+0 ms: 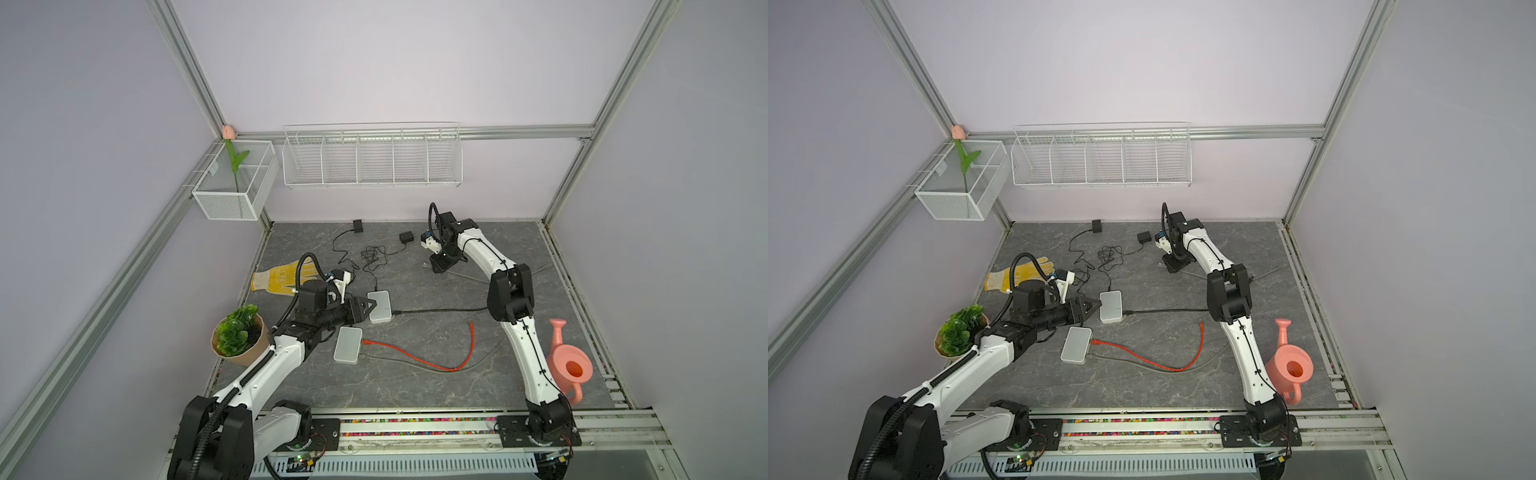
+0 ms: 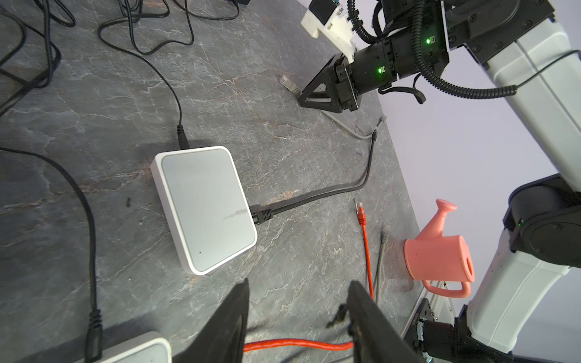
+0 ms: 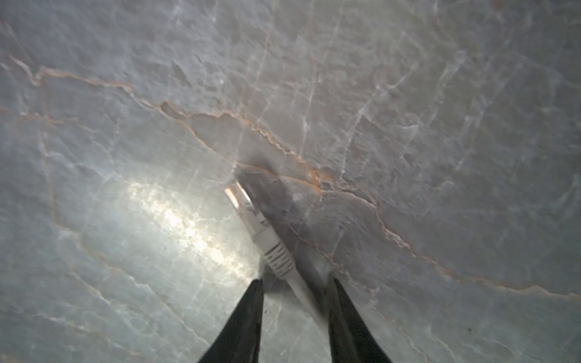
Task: Insert the plug into the switch port
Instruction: 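Lower the right gripper onto the grey ethernet plug and close on it, then lift the grey plug with the right gripper and carry it toward the switch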
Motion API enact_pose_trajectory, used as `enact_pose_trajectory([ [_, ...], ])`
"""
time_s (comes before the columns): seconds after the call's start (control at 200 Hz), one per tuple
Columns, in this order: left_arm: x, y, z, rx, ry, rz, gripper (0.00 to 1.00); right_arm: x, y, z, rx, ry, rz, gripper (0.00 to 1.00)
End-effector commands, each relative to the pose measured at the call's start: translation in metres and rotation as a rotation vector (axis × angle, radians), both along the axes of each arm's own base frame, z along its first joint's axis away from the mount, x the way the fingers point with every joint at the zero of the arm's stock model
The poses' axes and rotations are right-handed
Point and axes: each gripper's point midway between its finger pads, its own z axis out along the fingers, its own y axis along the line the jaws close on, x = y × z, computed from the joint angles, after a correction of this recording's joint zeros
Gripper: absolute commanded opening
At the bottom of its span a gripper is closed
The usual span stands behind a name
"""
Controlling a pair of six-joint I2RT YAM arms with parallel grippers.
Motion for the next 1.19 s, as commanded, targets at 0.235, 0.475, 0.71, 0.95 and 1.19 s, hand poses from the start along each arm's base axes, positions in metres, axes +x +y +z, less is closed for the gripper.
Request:
enact_pose_trajectory([
  [0.235,0.006,0.004,0.035,-0.015,-0.118,0.026,0.51,-0.045,0.042,-0.012,-0.142,-0.104,0.113,0.07],
  [0.475,0.008,-0.006,0.083,-0.09,-0.246,-0.02,0.52,-0.057,0.073,0.099,0.033,-0.361,0.191,0.07],
  [0.71,-0.004,-0.029,0.138,-0.209,-0.411,-0.157,0.53,-0.105,0.089,0.144,0.16,-0.357,0.321,0.07],
  [0.95,-0.013,-0.036,0.151,-0.259,-0.451,-0.209,0.53,-0.132,0.087,0.151,0.249,-0.358,0.316,0.07],
  [1.19,-0.013,-0.034,0.14,-0.243,-0.42,-0.193,0.53,-0.107,0.07,0.129,0.17,-0.368,0.254,0.16],
])
